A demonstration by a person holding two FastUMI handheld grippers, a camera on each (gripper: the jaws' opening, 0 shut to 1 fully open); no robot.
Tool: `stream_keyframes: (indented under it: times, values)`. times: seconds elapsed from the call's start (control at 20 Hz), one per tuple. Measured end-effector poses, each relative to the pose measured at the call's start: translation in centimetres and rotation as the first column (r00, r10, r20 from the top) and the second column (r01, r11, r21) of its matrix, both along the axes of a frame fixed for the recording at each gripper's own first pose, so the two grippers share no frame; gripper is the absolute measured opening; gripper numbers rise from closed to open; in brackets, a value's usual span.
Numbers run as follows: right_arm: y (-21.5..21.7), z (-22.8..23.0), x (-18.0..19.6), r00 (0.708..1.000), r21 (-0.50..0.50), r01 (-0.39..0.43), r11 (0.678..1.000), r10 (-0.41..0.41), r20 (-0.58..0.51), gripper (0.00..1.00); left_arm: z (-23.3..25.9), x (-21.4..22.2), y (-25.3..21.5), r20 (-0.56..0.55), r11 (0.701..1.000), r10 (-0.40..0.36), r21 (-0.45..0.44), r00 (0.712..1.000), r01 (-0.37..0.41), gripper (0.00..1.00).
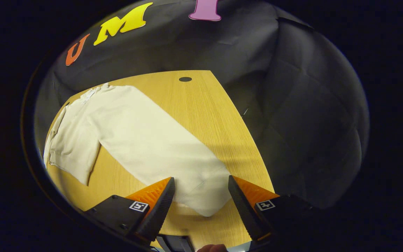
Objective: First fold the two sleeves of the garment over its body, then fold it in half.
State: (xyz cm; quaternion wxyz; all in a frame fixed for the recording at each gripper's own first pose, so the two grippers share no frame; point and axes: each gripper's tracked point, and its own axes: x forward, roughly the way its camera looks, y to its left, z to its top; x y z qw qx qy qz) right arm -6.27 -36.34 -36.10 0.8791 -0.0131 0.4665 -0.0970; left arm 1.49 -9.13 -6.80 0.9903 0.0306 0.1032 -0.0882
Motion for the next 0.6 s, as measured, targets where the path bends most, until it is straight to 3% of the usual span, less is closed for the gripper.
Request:
stream_keyframes:
  times: [0.2, 0.4, 0.55, 0.6]
  values:
    - [-0.5, -1.4, -0.9, 0.998, 0.011, 0.009, 1.000, -0.008, -0.068, 0.95, -0.7, -0.2, 0.2, -0.031, 1.000, 0.013, -0.015, 0.999, -0.013, 0.97]
    - [-0.5, -2.2, -1.0, 0.997, 0.054, 0.057, 0.997, -0.055, -0.053, 0.97, -1.0, -0.4, 0.0, -0.039, 1.000, 0.017, -0.009, 0.999, -0.017, 0.98]
    - [-0.1, -2.0, -0.9, 0.999, 0.057, 0.036, 0.998, -0.033, -0.043, 0.94, -1.4, -0.6, 0.5, -0.055, 0.999, 0.035, 0.003, 0.998, -0.035, 0.98]
    - [0.3, -2.1, -0.7, 0.999, 0.060, 0.019, 0.998, -0.016, -0.044, 0.88, -1.4, -0.5, 0.5, -0.059, 0.999, 0.037, -0.003, 0.998, -0.037, 0.98]
